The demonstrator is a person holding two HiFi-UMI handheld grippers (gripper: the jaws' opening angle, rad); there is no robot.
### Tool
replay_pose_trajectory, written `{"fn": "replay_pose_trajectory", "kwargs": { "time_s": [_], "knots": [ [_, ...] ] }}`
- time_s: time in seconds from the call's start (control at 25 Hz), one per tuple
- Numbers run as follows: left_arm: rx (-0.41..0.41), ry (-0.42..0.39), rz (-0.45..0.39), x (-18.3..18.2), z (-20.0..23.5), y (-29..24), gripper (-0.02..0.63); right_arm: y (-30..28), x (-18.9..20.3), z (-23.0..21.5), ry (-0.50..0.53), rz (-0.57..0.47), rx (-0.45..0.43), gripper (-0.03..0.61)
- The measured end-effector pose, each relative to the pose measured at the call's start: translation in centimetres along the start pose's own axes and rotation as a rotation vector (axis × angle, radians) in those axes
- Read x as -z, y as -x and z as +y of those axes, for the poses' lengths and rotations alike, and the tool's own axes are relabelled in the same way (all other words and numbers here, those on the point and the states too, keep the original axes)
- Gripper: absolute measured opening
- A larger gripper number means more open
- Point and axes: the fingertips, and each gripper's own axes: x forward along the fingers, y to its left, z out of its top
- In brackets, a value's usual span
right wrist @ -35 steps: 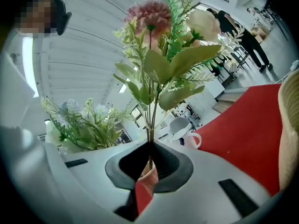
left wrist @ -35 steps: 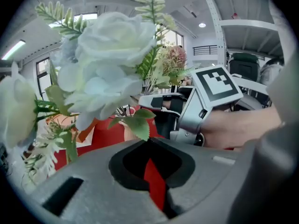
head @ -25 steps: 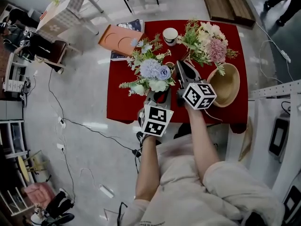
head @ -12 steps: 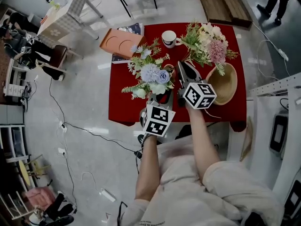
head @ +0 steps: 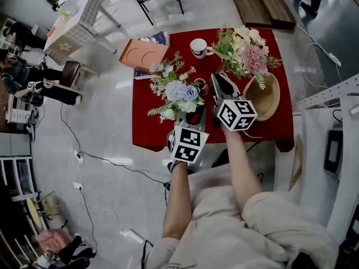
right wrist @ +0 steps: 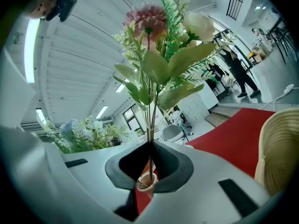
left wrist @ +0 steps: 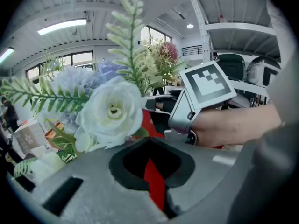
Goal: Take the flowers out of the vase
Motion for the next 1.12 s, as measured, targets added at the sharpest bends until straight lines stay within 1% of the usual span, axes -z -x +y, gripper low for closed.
{"fn": "replay_pose_trajectory", "kwargs": {
  "time_s": [0.28, 0.68, 0.88, 1.0, 1.12],
  "knots": [
    [0.016, -0.010, -0.005, -0.1, -0.9, 0.4, 0.009, 0.9, -0.9, 0.3, 0.009, -0.030, 0.014, 0.026],
    [0.022, -0.020, -0.015, -0.8, -0.9, 0.7, 0.008, 1.3, -2.5, 0.0, 0.015, -0.049, 0.029, 0.026],
    [0.052, -0.018, -0.025, -1.7, -1.2, 0.7, 0.008, 2.4, -3.7, 0.0, 0.021, -0.046, 0.047, 0.026],
    [0.075, -0.008, -0.049, -2.9, -1.2, 0.7, 0.009, 3.0, -4.1, -0.2, 0.026, -0.024, 0.043, 0.026],
    [0.105, -0.003, -0.049, -2.9, -1.6, 0.4, 0.008, 3.6, -3.4, -0.3, 0.031, 0.055, 0.016, 0.026]
  ]
}}
